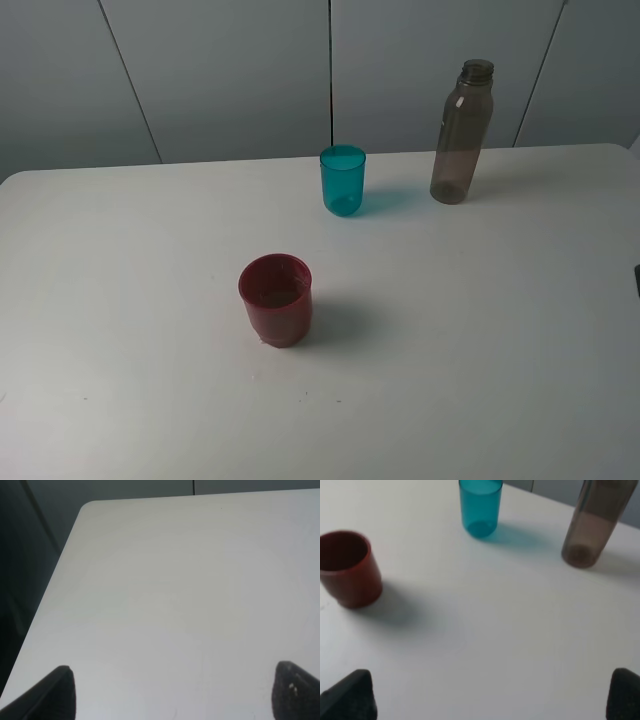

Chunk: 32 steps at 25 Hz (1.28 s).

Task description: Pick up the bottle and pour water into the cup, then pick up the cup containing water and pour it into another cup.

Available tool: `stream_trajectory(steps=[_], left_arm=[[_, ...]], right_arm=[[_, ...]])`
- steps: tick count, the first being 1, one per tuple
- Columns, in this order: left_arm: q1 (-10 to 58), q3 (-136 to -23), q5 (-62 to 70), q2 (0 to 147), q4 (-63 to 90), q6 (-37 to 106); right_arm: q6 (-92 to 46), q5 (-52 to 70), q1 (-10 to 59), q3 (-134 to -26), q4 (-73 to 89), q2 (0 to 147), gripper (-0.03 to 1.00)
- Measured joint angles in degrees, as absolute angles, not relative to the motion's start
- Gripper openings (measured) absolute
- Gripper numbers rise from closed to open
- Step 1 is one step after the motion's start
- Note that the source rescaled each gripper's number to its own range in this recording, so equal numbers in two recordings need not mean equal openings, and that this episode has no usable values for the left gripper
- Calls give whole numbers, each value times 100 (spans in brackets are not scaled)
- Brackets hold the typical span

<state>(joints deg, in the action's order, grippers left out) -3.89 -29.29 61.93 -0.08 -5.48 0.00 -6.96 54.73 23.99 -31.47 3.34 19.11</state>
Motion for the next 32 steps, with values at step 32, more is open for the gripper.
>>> stream_trajectory(steps=[32], left_arm=[[-389,-2929,6193,-8,-548,37]], right_arm=[[30,6231,1742,-2944,-37,-1,99]])
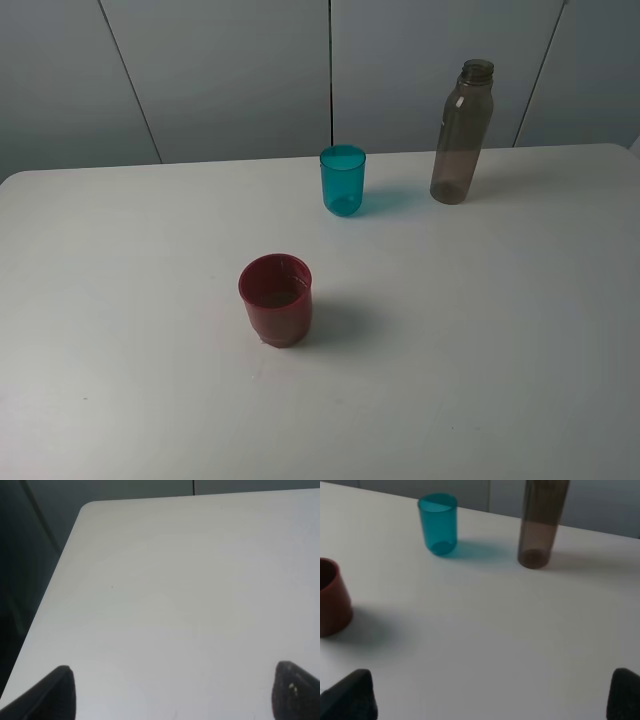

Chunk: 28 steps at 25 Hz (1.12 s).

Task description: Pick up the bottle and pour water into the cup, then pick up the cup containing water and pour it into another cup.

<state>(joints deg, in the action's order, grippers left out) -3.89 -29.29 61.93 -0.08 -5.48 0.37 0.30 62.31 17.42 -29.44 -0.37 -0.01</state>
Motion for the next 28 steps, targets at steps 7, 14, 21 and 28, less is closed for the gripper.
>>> stream_trajectory(steps=[7,14,21,28], left_arm=[[-389,-2929,6193,-8,-548,37],[-389,-2929,6193,-8,-548,37],[-389,-2929,6193,-8,-548,37],[-389,-2929,6193,-8,-548,37]], right_arm=[[40,6231,277,-2944,-37,-1,99],[-130,6231,94,-2944,0,-1,99],[-31,6241,94,-2944,105,-1,99],[42,6241,94,-2944,105,-1,99]])
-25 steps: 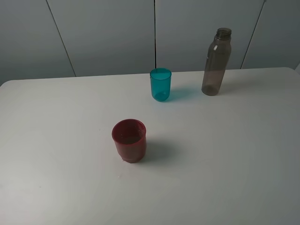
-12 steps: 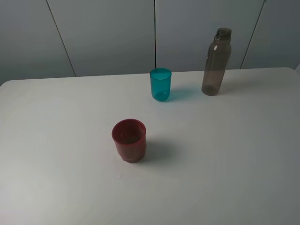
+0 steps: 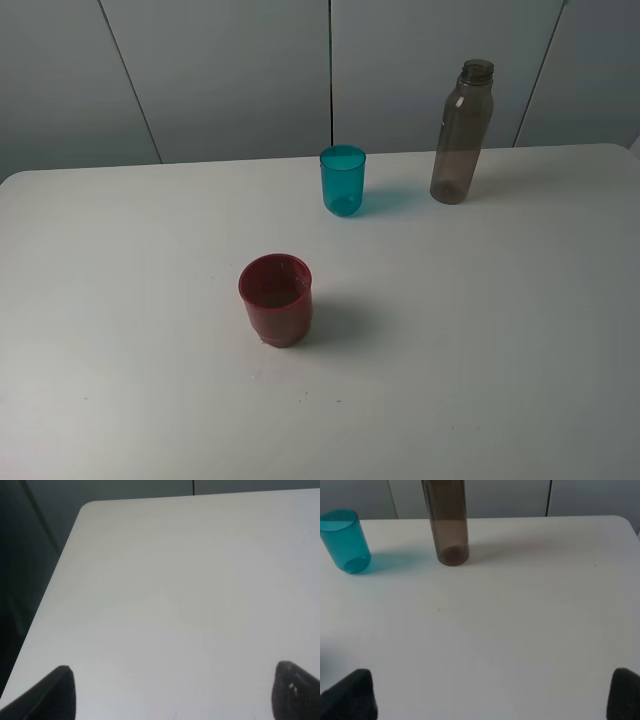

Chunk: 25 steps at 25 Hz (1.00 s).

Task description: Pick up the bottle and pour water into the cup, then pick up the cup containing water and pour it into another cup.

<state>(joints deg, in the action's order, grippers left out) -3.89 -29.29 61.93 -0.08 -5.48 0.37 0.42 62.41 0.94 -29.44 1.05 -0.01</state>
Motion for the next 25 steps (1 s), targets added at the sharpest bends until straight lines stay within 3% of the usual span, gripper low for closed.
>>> stream_trajectory(steps=[25], left_arm=[[-389,-2929,6193,-8,-548,37]], right_arm=[[-689,6241,94,-2944,838,-1,99]])
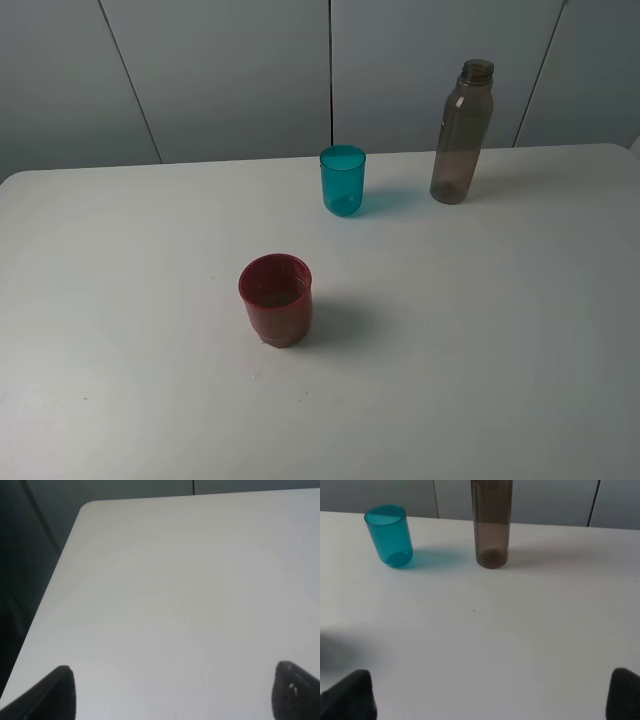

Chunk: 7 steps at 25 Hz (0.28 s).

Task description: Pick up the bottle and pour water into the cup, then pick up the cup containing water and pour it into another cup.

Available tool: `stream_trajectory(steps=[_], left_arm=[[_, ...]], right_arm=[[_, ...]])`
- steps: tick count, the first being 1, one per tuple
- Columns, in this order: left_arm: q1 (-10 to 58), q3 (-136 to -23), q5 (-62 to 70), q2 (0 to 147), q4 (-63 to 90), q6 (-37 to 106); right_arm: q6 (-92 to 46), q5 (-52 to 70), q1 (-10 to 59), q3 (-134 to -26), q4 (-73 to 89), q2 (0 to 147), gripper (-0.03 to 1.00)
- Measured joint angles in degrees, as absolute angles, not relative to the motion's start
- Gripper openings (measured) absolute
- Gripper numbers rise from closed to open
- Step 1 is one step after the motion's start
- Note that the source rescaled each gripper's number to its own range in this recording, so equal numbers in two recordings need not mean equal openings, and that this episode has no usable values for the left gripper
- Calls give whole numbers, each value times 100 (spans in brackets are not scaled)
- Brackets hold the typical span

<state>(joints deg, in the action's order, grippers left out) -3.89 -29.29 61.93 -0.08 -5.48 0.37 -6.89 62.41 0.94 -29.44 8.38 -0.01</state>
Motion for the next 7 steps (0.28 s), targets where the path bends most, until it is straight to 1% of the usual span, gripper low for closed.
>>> stream_trajectory(steps=[7], left_arm=[[-389,-2929,6193,-8,-548,37]], right_arm=[[-681,6241,94,-2944,838,-1,99]])
